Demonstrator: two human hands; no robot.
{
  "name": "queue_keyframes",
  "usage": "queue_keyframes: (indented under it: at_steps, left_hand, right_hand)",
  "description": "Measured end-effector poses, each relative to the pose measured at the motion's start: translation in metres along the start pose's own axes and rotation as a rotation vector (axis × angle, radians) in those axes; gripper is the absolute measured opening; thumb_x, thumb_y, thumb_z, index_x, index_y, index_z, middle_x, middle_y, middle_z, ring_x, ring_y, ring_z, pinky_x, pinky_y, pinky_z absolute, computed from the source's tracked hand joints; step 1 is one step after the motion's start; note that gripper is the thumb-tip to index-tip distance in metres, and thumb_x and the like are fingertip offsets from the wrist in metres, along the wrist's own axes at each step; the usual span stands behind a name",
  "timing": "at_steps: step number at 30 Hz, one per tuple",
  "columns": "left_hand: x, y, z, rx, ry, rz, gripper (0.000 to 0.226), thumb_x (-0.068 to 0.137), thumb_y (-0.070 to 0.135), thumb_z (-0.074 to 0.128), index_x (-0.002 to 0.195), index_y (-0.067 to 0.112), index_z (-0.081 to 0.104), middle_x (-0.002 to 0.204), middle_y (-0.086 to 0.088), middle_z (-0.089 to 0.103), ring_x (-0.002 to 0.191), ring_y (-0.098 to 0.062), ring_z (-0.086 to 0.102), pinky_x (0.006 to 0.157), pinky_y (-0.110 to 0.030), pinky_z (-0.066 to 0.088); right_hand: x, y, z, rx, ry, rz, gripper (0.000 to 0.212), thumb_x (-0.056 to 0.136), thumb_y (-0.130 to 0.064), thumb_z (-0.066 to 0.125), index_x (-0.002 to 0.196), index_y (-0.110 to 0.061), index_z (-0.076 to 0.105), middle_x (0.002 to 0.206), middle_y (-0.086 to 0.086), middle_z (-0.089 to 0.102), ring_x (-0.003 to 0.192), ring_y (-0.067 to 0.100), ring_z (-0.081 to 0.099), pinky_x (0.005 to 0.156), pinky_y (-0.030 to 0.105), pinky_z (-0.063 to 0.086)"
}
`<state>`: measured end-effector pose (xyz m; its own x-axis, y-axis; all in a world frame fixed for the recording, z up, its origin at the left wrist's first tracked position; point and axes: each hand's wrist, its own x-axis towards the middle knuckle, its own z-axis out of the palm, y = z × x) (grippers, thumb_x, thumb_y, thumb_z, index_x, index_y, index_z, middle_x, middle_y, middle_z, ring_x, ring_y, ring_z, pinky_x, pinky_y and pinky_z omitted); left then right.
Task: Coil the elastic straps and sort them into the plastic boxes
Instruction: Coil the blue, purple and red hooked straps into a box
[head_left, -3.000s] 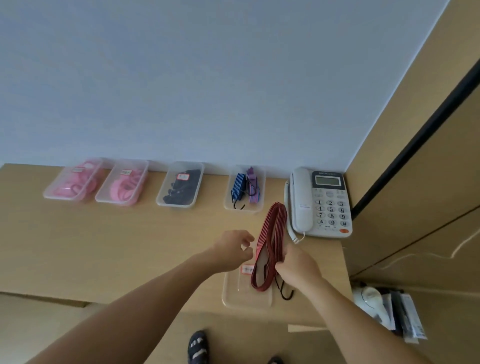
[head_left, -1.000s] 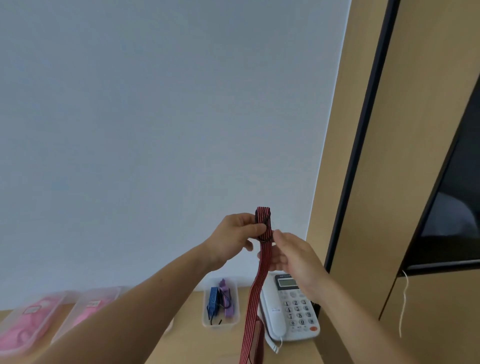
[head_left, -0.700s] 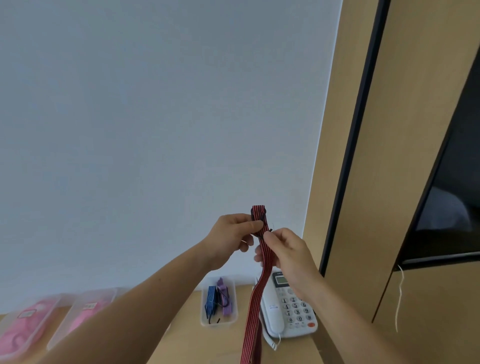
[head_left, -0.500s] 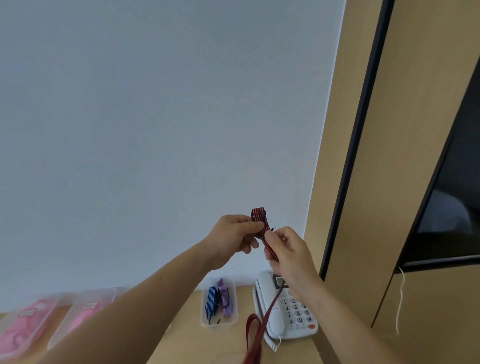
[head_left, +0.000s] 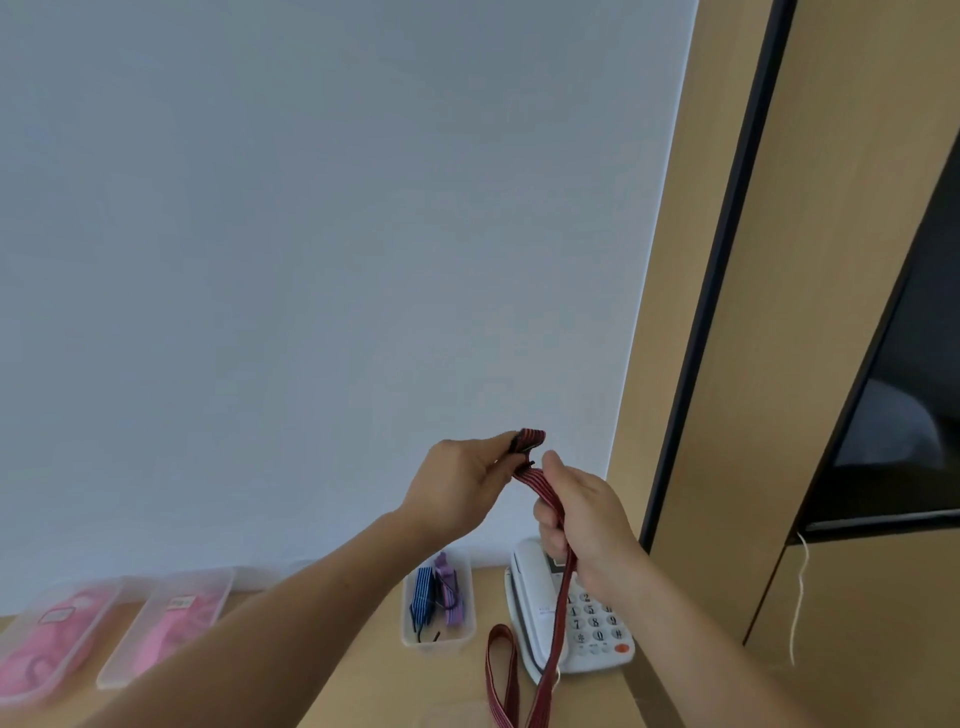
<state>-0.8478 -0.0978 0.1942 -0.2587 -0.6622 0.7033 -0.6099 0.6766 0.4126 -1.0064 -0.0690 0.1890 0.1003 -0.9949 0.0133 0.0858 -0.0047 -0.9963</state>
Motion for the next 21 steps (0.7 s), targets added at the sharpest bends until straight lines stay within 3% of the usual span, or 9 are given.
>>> queue_keyframes:
  at_steps: [2,4,8,11,13,14,17,18,21]
  left_hand:
    - [-0.002,-0.002,0.000,0.163,0.050,0.240,0.027,0.091,0.010,0.067,0.118,0.012,0.072,0.070,0.009,0.067,0.054,-0.010,0.056,0.051,-0.020,0.048]
    - [-0.004,-0.006,0.003,0.246,0.064,0.356,0.035,0.082,-0.003,0.074,0.116,0.002,0.071,0.087,-0.002,0.076,0.061,-0.020,0.069,0.049,-0.027,0.055]
    - [-0.001,-0.013,0.006,0.343,0.087,0.430,0.055,0.067,-0.019,0.075,0.118,-0.001,0.069,0.110,-0.010,0.074,0.061,-0.024,0.070,0.043,-0.031,0.055]
    - [-0.001,-0.017,0.009,0.376,0.089,0.450,0.062,0.064,-0.022,0.073,0.121,-0.001,0.068,0.119,-0.018,0.070,0.075,-0.028,0.074,0.054,-0.034,0.060]
    - [-0.002,-0.015,0.013,0.203,0.062,0.270,0.058,0.079,-0.017,0.063,0.133,0.003,0.060,0.132,-0.016,0.063,0.104,-0.026,0.071,0.082,-0.030,0.059]
    - [-0.001,-0.011,0.013,0.017,0.005,0.056,0.054,0.089,-0.008,0.057,0.140,0.007,0.052,0.137,-0.013,0.060,0.115,-0.023,0.066,0.094,-0.025,0.054]
    - [0.013,0.005,0.007,-0.735,-0.174,-0.644,0.045,0.096,0.027,0.054,0.137,0.008,0.054,0.127,-0.012,0.067,0.105,-0.021,0.070,0.093,-0.035,0.056]
    - [0.016,0.008,0.004,-0.879,-0.229,-0.715,0.045,0.093,0.035,0.053,0.125,0.006,0.063,0.115,-0.015,0.071,0.100,-0.025,0.071,0.091,-0.040,0.057]
    - [0.017,0.018,0.001,-0.960,-0.326,-0.614,0.044,0.094,0.040,0.054,0.095,-0.002,0.068,0.084,-0.015,0.072,0.082,-0.031,0.069,0.086,-0.043,0.056]
  right_hand:
    - [0.002,-0.004,-0.001,0.090,-0.015,0.046,0.048,0.098,-0.056,0.043,0.079,-0.019,0.068,0.054,-0.001,0.042,0.042,0.012,0.029,0.039,0.022,0.024]
    - [0.005,-0.007,0.000,0.125,-0.036,0.058,0.059,0.095,-0.063,0.042,0.094,-0.009,0.067,0.055,-0.001,0.043,0.043,0.012,0.029,0.041,0.023,0.024]
    - [0.007,-0.006,0.001,0.096,-0.010,0.005,0.060,0.095,-0.055,0.050,0.104,0.002,0.065,0.056,-0.002,0.047,0.044,0.012,0.032,0.042,0.023,0.026]
    - [0.007,-0.005,0.002,0.101,0.035,-0.044,0.049,0.097,-0.046,0.053,0.100,0.002,0.062,0.057,-0.001,0.051,0.043,0.012,0.034,0.041,0.023,0.028]
    - [0.006,-0.004,0.002,0.101,0.065,-0.095,0.041,0.099,-0.039,0.053,0.095,0.001,0.059,0.057,0.000,0.054,0.043,0.012,0.037,0.041,0.023,0.030]
    - [0.005,-0.004,0.001,0.088,0.080,-0.125,0.037,0.099,-0.036,0.054,0.091,0.000,0.057,0.058,0.001,0.055,0.043,0.012,0.039,0.042,0.023,0.031]
    - [0.003,-0.002,0.001,0.007,0.114,-0.203,0.032,0.099,-0.030,0.055,0.090,0.000,0.057,0.059,0.000,0.059,0.044,0.011,0.043,0.042,0.021,0.035]
    - [0.003,-0.001,0.001,-0.012,0.126,-0.220,0.031,0.099,-0.029,0.056,0.092,0.001,0.057,0.059,0.000,0.060,0.044,0.011,0.044,0.042,0.020,0.036]
    - [0.002,0.000,0.003,-0.049,0.134,-0.257,0.024,0.097,-0.027,0.059,0.091,-0.003,0.058,0.058,0.000,0.061,0.043,0.011,0.043,0.042,0.019,0.035]
